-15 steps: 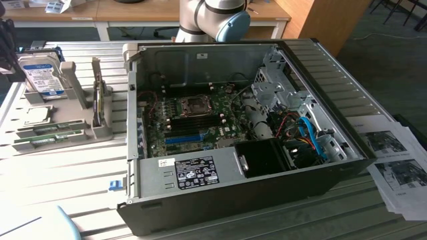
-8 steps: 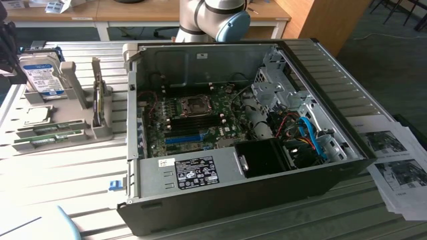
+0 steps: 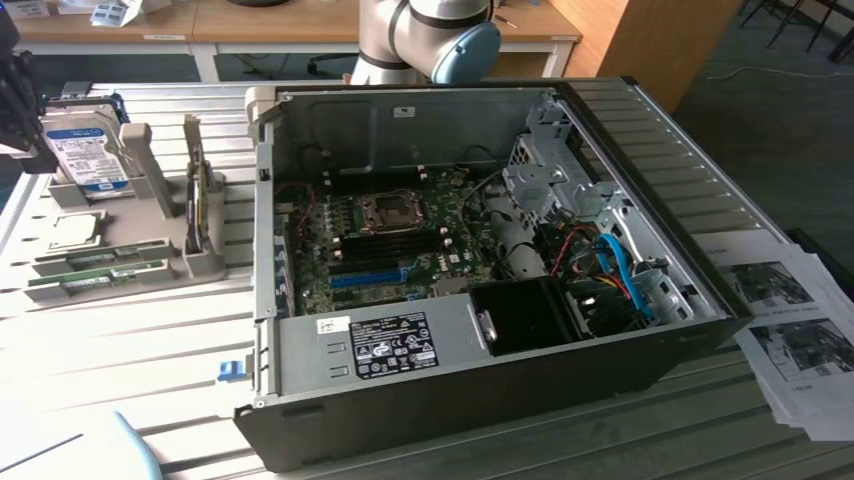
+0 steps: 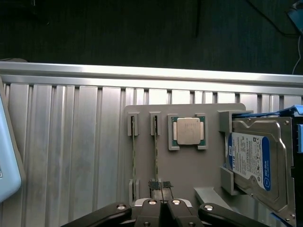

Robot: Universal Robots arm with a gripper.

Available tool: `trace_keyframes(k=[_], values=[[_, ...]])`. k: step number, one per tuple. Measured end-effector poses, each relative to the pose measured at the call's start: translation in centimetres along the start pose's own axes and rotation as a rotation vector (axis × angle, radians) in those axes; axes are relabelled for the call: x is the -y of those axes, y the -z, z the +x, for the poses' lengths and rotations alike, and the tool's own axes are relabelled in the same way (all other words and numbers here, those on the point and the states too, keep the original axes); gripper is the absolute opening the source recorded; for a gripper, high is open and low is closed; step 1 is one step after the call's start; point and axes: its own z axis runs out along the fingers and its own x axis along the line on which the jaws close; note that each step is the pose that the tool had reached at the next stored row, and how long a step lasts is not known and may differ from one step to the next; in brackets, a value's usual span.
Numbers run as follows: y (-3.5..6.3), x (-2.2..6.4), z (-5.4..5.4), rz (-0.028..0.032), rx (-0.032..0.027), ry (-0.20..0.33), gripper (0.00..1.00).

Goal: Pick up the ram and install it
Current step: 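Pick up the ram and move it above insertion slot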

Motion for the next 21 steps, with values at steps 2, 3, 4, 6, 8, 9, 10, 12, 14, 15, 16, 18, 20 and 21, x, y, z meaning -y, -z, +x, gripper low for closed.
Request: trace_keyframes(k=[2, 3, 4, 6, 8, 9, 10, 12, 14, 15, 16, 18, 20, 21], values=[[-0.18, 0.01, 0.0, 0.0001, 0.0001, 0.000, 0.09], [-0.27, 0.01, 0.0, 0.0001, 0.0000, 0.000, 0.09], [-0.36, 0.01, 0.0, 0.0000, 0.0000, 0.000, 0.09], [-0.56, 0.02, 0.0, 0.0001, 0.0000, 0.000, 0.09], [-0.77, 0.02, 0.0, 0.0001, 0.0000, 0.000, 0.09], [-0.87, 0.03, 0.0, 0.0000, 0.0000, 0.000, 0.09], [-0.96, 0.03, 0.0, 0.0001, 0.0001, 0.000, 0.09], [-1.13, 0.04, 0.0, 0.0000, 0.0000, 0.000, 0.09], [-1.29, 0.04, 0.0, 0.0001, 0.0001, 0.000, 0.09], [-1.36, 0.04, 0.0, 0.0000, 0.0000, 0.000, 0.09], [-1.44, 0.05, 0.0, 0.0000, 0.0000, 0.000, 0.09], [-1.58, 0.05, 0.0, 0.0000, 0.0000, 0.000, 0.09], [-1.74, 0.06, 0.0, 0.0000, 0.0000, 0.000, 0.09], [-1.82, 0.06, 0.0, 0.0000, 0.0000, 0.000, 0.09]])
